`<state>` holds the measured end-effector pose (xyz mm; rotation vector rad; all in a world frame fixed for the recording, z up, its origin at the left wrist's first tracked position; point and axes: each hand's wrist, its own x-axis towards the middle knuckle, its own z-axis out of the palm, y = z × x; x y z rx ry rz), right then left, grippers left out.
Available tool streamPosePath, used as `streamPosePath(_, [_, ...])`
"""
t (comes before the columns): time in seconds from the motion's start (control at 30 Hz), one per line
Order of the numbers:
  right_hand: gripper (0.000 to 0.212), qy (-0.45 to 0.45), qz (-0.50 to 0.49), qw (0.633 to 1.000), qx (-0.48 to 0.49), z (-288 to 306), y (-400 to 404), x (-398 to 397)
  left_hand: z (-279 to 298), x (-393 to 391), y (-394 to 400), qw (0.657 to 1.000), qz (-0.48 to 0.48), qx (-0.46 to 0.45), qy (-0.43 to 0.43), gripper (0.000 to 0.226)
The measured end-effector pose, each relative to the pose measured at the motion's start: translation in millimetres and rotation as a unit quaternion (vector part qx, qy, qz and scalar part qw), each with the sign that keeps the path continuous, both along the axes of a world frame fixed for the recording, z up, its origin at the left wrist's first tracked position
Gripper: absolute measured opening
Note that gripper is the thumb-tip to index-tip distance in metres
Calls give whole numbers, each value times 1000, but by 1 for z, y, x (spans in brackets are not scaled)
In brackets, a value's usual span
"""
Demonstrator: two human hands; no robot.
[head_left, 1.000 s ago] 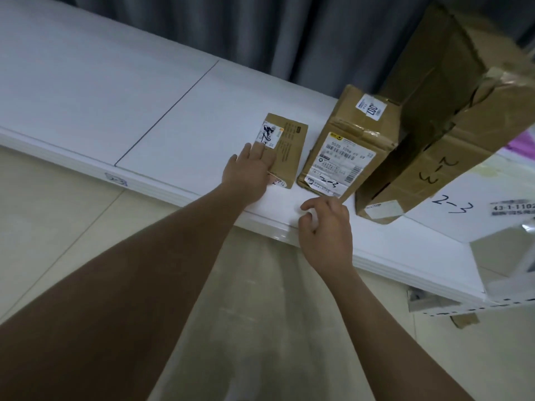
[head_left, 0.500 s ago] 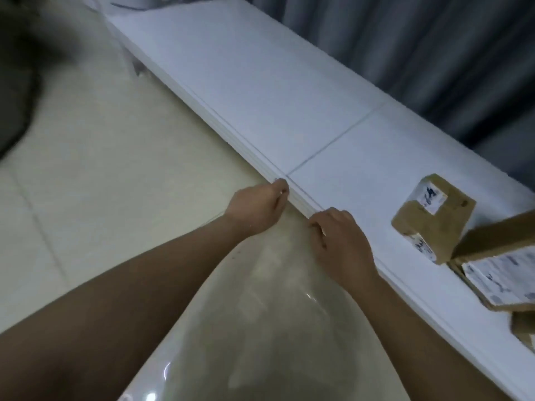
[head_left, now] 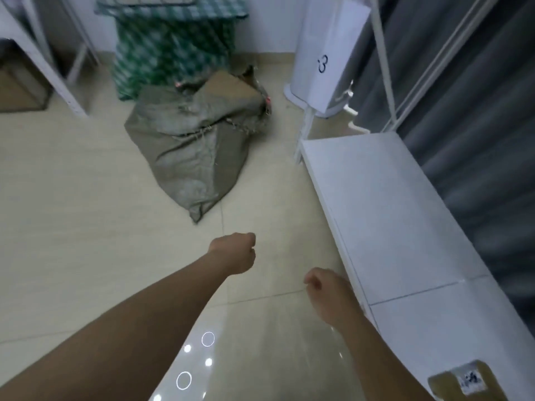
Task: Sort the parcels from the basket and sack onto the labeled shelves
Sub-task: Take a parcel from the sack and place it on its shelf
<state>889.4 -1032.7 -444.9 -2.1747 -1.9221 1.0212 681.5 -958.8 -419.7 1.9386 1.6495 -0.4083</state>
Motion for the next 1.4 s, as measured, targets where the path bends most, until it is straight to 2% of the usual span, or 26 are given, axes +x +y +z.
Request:
streamPosePath(0.2, [16,35,56,996,-59,139,64,-108,146,-128,24,995,84,-30,45,36])
streamPosePath(0.37, [15,60,93,993,-30,183,155,-212,187,-223,84,990,130,-26,48,37])
streamPosePath(0.47, [18,60,95,993,-20,179,211,-265,181,-268,123,988,144,-39,44,39])
streamPosePath(0.73, [28,46,102,988,-104,122,295,-370,138,-361,215,986,144,-73,30,36])
streamPosePath(1.17, [28,11,54,981,-186,75,490,-403,71,-425,434,987,133,-90,-26,38])
streamPosePath(1.4, [22,-6,52,984,-170,31,561,-443,28,-450,519,991,64,-115,-32,34])
